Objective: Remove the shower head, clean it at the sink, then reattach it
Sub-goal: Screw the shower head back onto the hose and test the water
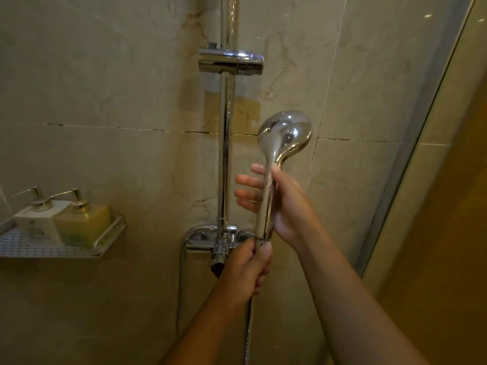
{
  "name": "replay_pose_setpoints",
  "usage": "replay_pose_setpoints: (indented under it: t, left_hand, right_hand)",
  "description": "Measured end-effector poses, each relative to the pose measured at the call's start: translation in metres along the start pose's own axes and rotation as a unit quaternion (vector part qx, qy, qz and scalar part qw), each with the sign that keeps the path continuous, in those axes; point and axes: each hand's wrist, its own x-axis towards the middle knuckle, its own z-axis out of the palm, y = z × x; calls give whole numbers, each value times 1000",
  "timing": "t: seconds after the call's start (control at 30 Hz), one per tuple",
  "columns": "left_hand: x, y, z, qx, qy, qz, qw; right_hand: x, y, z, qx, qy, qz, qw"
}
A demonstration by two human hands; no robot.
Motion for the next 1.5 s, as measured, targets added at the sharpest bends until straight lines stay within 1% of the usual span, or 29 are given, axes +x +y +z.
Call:
replay_pose_setpoints:
  t: [0.03,0.07,0.1,0.13,0.2,0.27,0.33,0.37,0.43,0.47,0.5,0.53,0.6,0.63,0.7,0.83,0.87,0.93,1.07,1.23,1.4,1.5]
  left_hand:
    - [-1,1,-1,-18,-4,0,1000]
    - [-2,2,-2,-34,-10,0,999]
    - [-3,2,-3,-48,-16,-2,999]
    - [-4,3,-5,-58,-21,-3,998]
    - [-5,3,-5,-63,-20,-3,998]
    - [-5,1,-5,-49,-9,1,999]
    - [-4,0,-6,-34,0,1,999]
    - [-3,-1,-6,-27,3,0,1000]
    - [-1,-3,-5,-13,2,-4,1000]
    - [0,-4,-3,-11,-1,-7,1000]
    - [1,-4,-1,-15,-6,-9,1000]
    - [2,-5,1,-24,-10,-12,1000]
    - [4,-6,3,-41,-15,-15,999]
    - [4,-5,2,-45,-14,-16,999]
    - [6,-5,-1,-52,-15,-15,998]
    - [9,-2,-7,-65,-32,7,997]
    - [10,-1,-7,-69,-36,12,997]
    - [10,0,-9,-67,-40,14,997]
    - [12,1,-10,-55,-29,9,998]
    - [12,3,-16,-26,-13,1,1000]
    - [10,-1,-15,20,-6,7,1000]
    - [9,0,-10,36,-8,7,999]
  right_hand:
    - [0,-3,-4,42,-42,26,998]
    - [-2,-6,-7,53,-77,41,995]
    - [-2,-8,-13,42,-100,45,993]
    - [-3,-11,-17,12,-114,44,992]
    - [-4,-16,-24,-73,-107,31,991]
    - [-7,-20,-23,-136,-75,15,988]
    - [-7,-18,-19,-228,-11,-28,973]
    - [-7,-15,-17,-281,30,-65,957]
    - [-5,-5,-14,-382,116,-138,906]
    - [-4,1,-12,-408,147,-156,887]
    - [-3,6,-9,-404,159,-156,887]
    - [-3,10,-5,-360,152,-138,910]
    - [2,15,1,-215,99,-60,970]
    - [4,14,1,-149,68,-30,986]
    - [5,8,-2,-61,0,6,998]
    - [4,-4,-20,7,-118,51,992]
    - [4,-7,-23,3,-139,50,989]
    - [3,-13,-27,-40,-157,39,986]
    - [2,-20,-32,-152,-131,-2,980]
    - [-1,-23,-31,-235,-43,-36,970]
    - [0,-16,-25,-315,34,-86,945]
    - [1,-5,-17,-322,54,-76,942]
